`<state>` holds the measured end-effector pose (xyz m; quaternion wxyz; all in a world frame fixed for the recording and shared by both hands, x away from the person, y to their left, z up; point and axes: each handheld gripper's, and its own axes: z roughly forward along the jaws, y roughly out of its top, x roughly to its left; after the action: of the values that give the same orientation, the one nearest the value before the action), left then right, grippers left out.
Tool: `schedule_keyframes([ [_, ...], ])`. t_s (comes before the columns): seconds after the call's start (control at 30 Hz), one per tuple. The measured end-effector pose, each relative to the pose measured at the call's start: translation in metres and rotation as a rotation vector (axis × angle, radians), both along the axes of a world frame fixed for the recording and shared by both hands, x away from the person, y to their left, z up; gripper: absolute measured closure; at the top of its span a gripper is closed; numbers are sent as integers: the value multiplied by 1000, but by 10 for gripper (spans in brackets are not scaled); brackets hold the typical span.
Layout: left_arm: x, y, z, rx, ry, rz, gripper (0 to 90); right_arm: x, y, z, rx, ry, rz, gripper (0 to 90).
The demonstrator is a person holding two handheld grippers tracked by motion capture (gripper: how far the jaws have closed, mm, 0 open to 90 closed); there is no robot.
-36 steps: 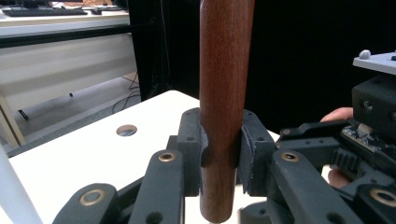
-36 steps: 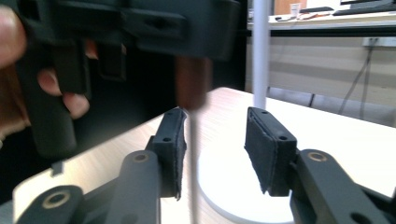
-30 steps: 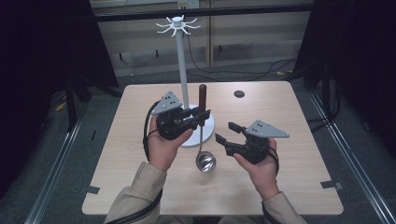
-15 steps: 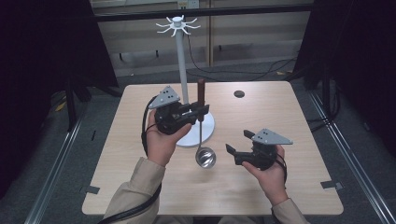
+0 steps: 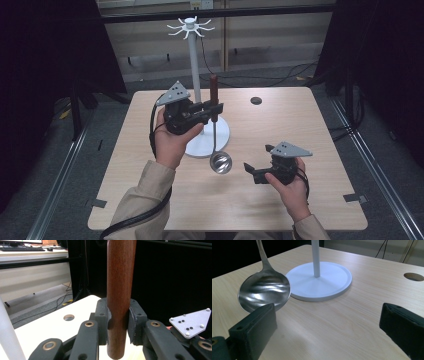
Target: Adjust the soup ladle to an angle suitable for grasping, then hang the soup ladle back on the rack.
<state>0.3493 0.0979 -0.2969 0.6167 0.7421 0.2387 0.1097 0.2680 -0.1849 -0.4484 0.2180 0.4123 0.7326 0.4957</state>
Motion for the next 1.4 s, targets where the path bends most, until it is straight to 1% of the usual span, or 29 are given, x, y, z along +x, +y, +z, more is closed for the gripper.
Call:
schedule_keyframes([
  [0.03, 1, 0, 1, 2, 1, 3, 737, 1, -1, 0, 2, -1, 6, 5],
  [0.13, 3, 0, 4, 4, 2, 2, 737, 1, -2, -1, 6, -2, -2, 6],
  [0.17, 4, -1, 4, 2, 1, 0, 737, 0, -3, -2, -7, 10, -3, 6],
  [0.2, 5, -1, 5, 1, 2, 2, 737, 0, -3, -2, -7, 10, -3, 6],
  [0.23, 6, -1, 6, 2, -3, 5, 738, 0, -4, -2, -1, 15, -11, 7],
  [0.3, 7, -1, 9, 4, 0, 9, 737, 0, -5, -2, 4, 14, -3, 10],
  [0.37, 9, -1, 11, 0, 0, 11, 737, 0, -6, -2, 16, 13, -8, 13],
  [0.4, 9, 0, 12, 9, 0, 18, 737, 0, -6, -2, 16, 13, -6, 13],
  [0.43, 10, 0, 13, -7, 2, 15, 737, 0, -6, -2, 16, 13, -6, 13],
  [0.5, 12, 0, 15, -5, 4, 15, 738, 0, -6, -3, 17, 20, -7, 14],
  [0.57, 15, 0, 17, -12, 8, 13, 737, 0, -6, -3, 21, 22, -7, 15],
  [0.7, 23, -1, 21, -21, 8, 17, 738, 0, -7, -3, 29, 16, -3, 17],
  [0.8, 25, -2, 23, -22, 8, 15, 738, 0, -8, -3, 27, 16, -6, 17],
  [0.87, 28, -3, 25, -30, 11, 20, 738, 0, -9, -3, 31, 17, -5, 18],
  [0.9, 30, -2, 26, -23, 9, 18, 738, 0, -10, -4, 31, 14, -5, 18],
  [0.93, 31, -2, 27, -30, 11, 14, 738, 0, -10, -4, 32, 16, -6, 18],
  [1.0, 34, -2, 29, -27, 8, 16, 738, -1, -10, -4, 32, 20, -6, 19],
  [1.03, 35, -2, 29, -36, 8, 13, 738, 0, -10, -4, 32, 15, -3, 19],
  [1.1, 39, -2, 33, -32, 3, 8, 738, 0, -9, -4, 35, 13, 0, 20],
  [1.2, 41, -2, 36, -36, 3, 9, 737, 0, -10, -4, 39, 13, 3, 20],
  [1.27, 43, -2, 39, -48, 7, 13, 738, 0, -10, -4, 44, 15, 2, 20],
  [1.4, 47, -1, 44, -51, 5, 13, 738, 0, -11, -4, 47, 17, 1, 20],
])
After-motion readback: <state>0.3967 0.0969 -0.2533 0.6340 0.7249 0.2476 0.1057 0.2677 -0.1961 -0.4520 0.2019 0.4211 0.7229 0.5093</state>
